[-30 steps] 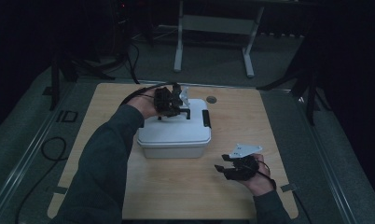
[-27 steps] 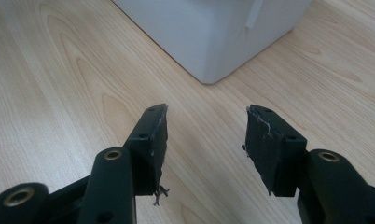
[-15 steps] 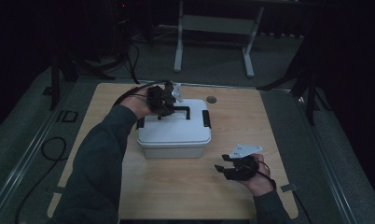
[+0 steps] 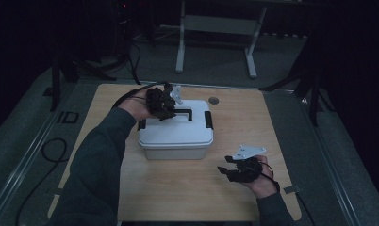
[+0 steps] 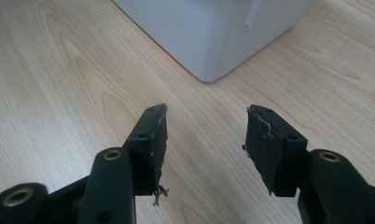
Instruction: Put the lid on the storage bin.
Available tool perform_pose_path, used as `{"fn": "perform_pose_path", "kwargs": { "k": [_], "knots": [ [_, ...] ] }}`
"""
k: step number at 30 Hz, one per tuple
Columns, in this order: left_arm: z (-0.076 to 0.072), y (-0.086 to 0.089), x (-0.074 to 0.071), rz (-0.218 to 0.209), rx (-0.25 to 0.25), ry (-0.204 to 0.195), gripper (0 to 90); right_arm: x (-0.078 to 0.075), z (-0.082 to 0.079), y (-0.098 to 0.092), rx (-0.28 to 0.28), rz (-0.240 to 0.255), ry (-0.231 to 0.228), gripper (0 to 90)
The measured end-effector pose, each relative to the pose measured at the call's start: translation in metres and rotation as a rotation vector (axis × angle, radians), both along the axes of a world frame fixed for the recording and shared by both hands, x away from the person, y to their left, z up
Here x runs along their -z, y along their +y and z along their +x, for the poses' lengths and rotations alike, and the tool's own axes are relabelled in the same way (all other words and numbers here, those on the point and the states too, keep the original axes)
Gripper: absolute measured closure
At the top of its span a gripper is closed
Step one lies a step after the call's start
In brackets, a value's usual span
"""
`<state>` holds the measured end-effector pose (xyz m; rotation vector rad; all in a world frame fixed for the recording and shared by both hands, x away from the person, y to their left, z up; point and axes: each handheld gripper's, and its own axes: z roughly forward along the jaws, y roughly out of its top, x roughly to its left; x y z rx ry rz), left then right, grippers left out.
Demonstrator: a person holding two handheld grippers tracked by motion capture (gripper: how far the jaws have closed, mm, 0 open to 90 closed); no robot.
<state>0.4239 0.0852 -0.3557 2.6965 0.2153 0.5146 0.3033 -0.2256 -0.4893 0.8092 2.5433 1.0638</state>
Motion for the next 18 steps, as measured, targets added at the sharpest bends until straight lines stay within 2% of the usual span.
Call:
{"fn": "perform_pose_path", "kwargs": {
  "k": [6, 8, 15, 18],
  "knots": [
    [-0.006, 0.004, -0.005, -0.034, 0.005, 0.030, 68.3, 0.000, 0.000, 0.000, 0.000, -0.001, -0.002, 47.4],
    [-0.007, 0.006, -0.007, -0.029, 0.004, 0.027, 67.9, 0.000, 0.000, 0.000, -0.002, -0.001, -0.004, 47.2],
    [-0.010, 0.017, -0.013, -0.070, -0.022, 0.029, 64.8, 0.000, 0.000, 0.000, 0.002, -0.001, -0.004, 47.1],
    [-0.013, 0.022, -0.015, -0.071, -0.029, 0.024, 62.8, 0.000, 0.000, -0.001, 0.004, 0.001, -0.003, 47.1]
  ]
}}
